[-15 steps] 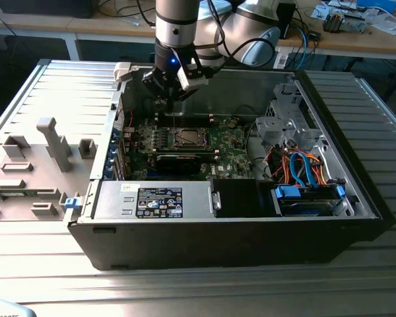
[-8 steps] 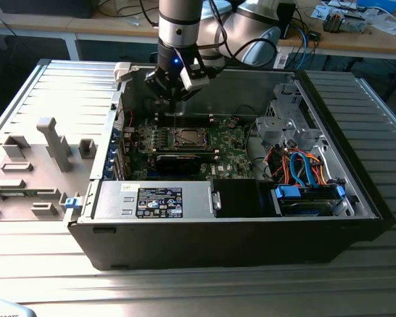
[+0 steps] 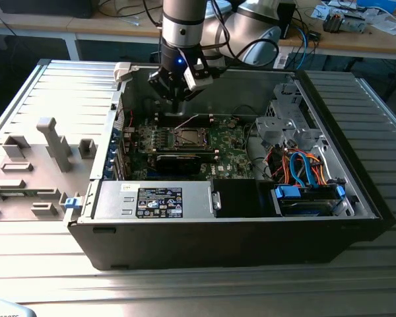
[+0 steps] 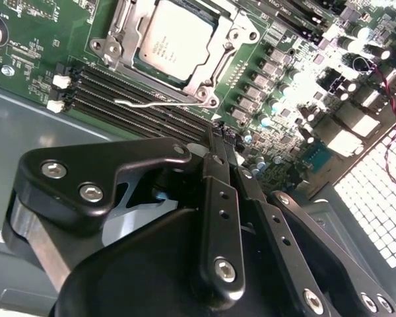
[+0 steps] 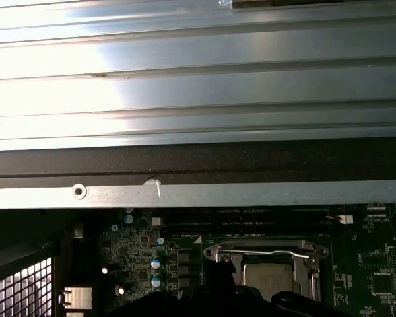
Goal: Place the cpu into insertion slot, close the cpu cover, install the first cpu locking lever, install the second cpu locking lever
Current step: 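Install the first cpu locking lever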
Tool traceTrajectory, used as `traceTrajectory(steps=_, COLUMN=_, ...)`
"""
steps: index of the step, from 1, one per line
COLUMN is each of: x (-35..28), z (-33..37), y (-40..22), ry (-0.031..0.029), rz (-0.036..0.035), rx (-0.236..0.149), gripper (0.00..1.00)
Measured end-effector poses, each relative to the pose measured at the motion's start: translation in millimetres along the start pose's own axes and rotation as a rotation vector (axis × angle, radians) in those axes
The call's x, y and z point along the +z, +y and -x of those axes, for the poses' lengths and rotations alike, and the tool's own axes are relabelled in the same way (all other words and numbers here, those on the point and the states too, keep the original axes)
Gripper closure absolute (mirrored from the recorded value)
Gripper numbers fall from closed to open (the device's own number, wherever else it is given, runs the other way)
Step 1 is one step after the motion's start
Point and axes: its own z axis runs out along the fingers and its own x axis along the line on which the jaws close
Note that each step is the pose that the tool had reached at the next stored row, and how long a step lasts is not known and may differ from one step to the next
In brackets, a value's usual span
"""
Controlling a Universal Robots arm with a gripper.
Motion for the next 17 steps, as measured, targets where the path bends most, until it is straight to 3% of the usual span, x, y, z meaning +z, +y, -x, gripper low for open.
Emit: traceTrajectory(steps=17, x=1.5, z=2.6, y=0.1, ry=0.0000, rz=0.0000, rx=0.000, gripper=0.89)
